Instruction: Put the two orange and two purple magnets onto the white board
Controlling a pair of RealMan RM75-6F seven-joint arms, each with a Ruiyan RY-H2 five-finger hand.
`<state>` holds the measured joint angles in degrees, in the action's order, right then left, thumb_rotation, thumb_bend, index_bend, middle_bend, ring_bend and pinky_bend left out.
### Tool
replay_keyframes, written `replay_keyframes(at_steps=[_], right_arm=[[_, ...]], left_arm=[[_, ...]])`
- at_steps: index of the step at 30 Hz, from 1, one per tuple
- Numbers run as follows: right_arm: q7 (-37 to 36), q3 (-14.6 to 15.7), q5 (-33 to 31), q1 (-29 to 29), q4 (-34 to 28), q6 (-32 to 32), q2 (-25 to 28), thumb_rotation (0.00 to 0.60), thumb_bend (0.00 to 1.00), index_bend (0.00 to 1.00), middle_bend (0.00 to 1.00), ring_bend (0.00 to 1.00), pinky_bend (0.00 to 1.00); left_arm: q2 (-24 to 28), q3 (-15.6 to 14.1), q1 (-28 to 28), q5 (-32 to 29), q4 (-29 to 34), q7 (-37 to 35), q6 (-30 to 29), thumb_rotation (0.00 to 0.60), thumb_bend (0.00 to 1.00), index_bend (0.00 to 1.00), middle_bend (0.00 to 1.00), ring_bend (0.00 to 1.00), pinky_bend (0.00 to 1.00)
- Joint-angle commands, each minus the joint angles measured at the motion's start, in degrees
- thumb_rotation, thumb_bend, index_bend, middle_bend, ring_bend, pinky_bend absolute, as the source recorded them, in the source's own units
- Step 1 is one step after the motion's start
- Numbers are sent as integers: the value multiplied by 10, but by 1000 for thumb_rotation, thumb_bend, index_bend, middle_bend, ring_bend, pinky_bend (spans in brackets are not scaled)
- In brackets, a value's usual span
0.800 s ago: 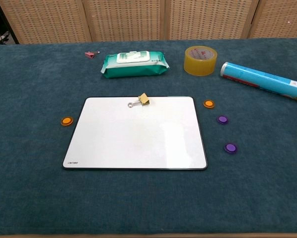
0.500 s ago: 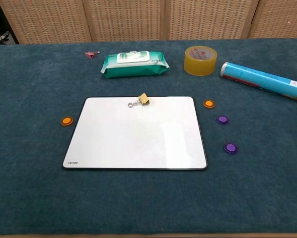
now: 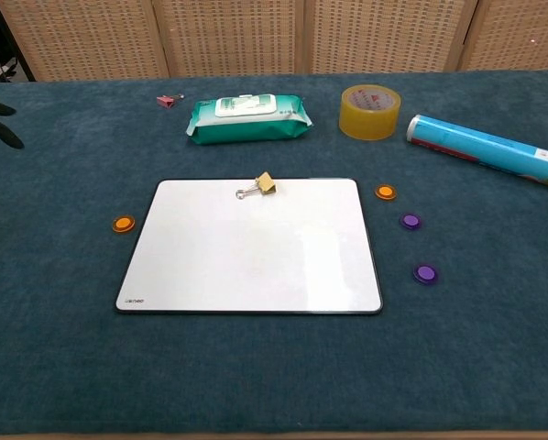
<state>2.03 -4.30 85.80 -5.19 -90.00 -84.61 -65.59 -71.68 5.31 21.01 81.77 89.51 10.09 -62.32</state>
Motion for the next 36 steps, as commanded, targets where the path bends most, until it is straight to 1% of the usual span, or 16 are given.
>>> replay_keyframes(at_steps=[1,2,7,13,15,22,30,36], right_arm=[[-2,-1,-4,-1,2,4,0,600,0,0,0,0,0],[-4,-1,-5,-1,3,6,0,600,0,0,0,0,0],[-12,-3,-12,-3,6,13,1,600,0,0,0,0,0],[-19,-3,-16,-4,6,17,3,600,0,0,0,0,0],[-20,-2,-17,-4,6,19,4,600,0,0,0,0,0],[-23,-3,-21,-5,4,22,7,600,0,0,0,0,0],[-26,-3,-27,-6,5,30,8,600,0,0,0,0,0],[-29,-4,-32,-6,5,33,9,600,0,0,0,0,0]], left_arm=[[-42,18,38,-47,-15,41,44,600,211,282,0,0,0],[-51,22,45,-58,-19,49,51,600,215,296,0,0,0],[-93,33,69,-104,-36,89,67,600,248,301,0,0,0],[-116,32,83,-141,-43,109,77,600,255,345,0,0,0],[-123,33,88,-150,-49,109,81,600,263,360,0,0,0],[-149,33,107,-166,-67,107,94,600,279,362,0,0,0],[-191,34,124,-201,-89,137,87,600,284,367,0,0,0],[-214,37,131,-216,-105,146,76,600,302,375,0,0,0]])
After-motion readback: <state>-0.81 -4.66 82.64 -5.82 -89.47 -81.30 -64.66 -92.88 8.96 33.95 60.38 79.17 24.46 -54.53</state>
